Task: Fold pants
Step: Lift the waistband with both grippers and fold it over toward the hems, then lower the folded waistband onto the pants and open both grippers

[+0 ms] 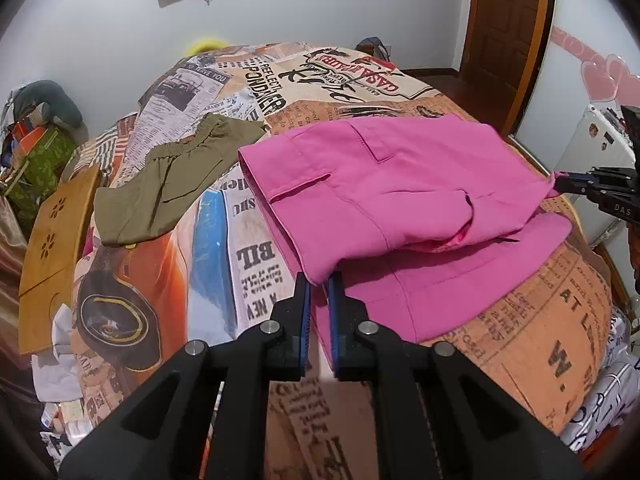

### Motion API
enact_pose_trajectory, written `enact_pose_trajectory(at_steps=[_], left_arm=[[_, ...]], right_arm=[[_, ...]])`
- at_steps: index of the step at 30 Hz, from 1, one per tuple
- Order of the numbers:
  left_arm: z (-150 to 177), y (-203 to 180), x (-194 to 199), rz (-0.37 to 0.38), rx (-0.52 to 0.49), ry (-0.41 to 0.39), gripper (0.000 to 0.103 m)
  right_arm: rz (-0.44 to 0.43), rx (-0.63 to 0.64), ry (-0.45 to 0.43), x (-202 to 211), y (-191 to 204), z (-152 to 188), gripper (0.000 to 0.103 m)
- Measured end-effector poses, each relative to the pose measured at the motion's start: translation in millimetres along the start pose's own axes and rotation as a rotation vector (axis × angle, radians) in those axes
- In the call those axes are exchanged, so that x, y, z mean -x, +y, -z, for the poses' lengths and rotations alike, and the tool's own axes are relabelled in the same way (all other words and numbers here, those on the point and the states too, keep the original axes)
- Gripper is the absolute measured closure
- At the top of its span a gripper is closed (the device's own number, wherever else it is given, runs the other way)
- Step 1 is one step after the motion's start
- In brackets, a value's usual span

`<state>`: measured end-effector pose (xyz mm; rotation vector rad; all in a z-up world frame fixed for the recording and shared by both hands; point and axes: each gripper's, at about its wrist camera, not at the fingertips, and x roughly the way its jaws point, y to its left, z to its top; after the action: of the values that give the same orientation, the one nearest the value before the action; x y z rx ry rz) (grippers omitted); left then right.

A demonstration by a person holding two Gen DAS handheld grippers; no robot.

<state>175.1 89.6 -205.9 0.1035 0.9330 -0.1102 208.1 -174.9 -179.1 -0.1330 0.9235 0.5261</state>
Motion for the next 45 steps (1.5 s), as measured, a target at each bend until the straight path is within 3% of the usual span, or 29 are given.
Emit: enact_pose_trajectory(at_steps=[1,3,5,7,9,11,18,23,28,30,37,38,39,42,45], left_arm=[[0,1,2,0.007,0.003,-0.003,0.085],[1,0,10,-0.001,-0.002,-0.023,0.071],[-1,-4,18,-0.015,-0.026,-0.049,0.064],[-3,-12,26,-0.027,-0.064,-0.074,0.057],[-7,-21,31,-0.027,-0.103,-0.092,0.041],[-11,-31,29,-0.041,-0.141,-0.099,0.039],[-17,-66,-7,-0.090,-0.311,-0.028,0.039],[-23,-78,-23,-0.097,-0.363,-0.014,0.039],[-32,-80,-26,-0.032,-0.351,-0.010,0.059],[-36,-79,-26,-0.008,-0.335,-0.014,0.067],[-49,-71,-24,0.056,-0.255,-0.009,0.074],[-51,-70,-24,0.064,-0.244,-0.008,0.076],[-51,-68,-23,0.072,-0.231,-0.005,0.076],[-50,-68,-21,0.072,-0.225,-0.008,0.078],[-45,-69,-20,0.077,-0.227,-0.006,0.079]], right_arm=[[-0.006,-0.011,0.008,2,-1,1,0.092],[-0.009,-0.022,0.006,8,-2,2,0.076],[-0.005,-0.013,-0.026,19,0,3,0.071],[-0.004,0.005,-0.040,24,5,1,0.070],[-0.013,0.024,-0.051,28,12,-2,0.069],[-0.035,0.044,-0.057,28,22,-5,0.069],[-0.109,0.107,-0.017,-1,56,-9,0.066],[-0.143,0.136,0.021,-22,74,-10,0.066],[-0.149,0.176,0.028,-29,84,-12,0.065],[-0.133,0.192,0.020,-30,85,-14,0.058],[-0.116,0.199,-0.014,-35,82,-16,0.057],[-0.115,0.196,-0.017,-36,81,-16,0.060],[-0.117,0.191,-0.020,-36,79,-16,0.072],[-0.118,0.177,-0.021,-36,74,-16,0.093],[-0.111,0.169,-0.051,-27,70,-16,0.095]])
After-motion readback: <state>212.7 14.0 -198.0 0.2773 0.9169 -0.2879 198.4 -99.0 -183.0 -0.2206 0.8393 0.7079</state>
